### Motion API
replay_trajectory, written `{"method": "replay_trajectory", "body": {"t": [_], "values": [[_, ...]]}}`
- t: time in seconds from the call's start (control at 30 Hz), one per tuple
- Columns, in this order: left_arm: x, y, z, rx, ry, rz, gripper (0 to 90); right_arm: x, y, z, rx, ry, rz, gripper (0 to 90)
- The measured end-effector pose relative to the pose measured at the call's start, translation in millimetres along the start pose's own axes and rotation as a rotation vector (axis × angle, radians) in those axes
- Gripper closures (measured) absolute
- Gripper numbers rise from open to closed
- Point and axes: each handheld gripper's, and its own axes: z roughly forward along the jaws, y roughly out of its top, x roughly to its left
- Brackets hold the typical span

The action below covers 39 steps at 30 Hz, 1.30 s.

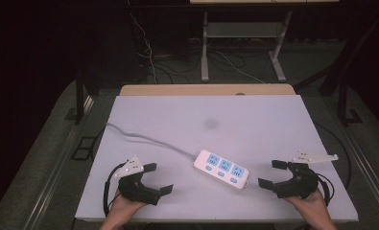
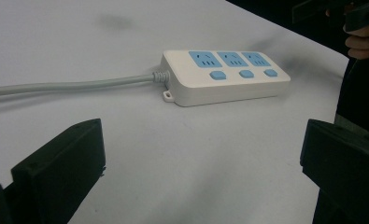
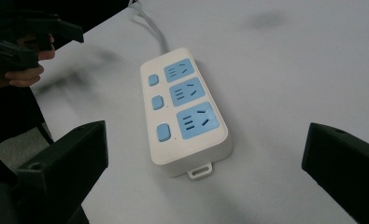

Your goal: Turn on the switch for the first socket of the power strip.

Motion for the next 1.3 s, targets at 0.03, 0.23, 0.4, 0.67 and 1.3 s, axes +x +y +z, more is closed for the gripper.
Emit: {"method": "replay_trajectory", "body": {"t": [0.03, 0.23, 0.4, 0.67, 1.3], "values": [[0.0, 0.0, 0.0, 0.0, 0.0, 0.0, 0.0, 0.1, 1.3, 0.3, 0.0, 0.001, -0.004, 0.1], [0.2, -0.1, 0.2, 0.003, 0.0, -0.001, 0.0, 2.6, 9.0, 2.1, 0.007, 0.014, -0.01, 0.1], [0.1, -0.1, 0.5, 0.003, 0.0, -0.001, 0.0, 4.1, 12.3, 4.3, 0.015, 0.021, -0.017, 0.1], [0.1, 0.0, 0.9, 0.006, -0.001, 0.002, 0.0, 7.6, 20.4, 8.9, 0.041, 0.031, -0.032, 0.1], [0.2, 0.0, 1.1, 0.007, -0.004, 0.001, 0.0, 18.1, 56.7, 21.2, 0.091, 0.051, -0.104, 0.1]]}}
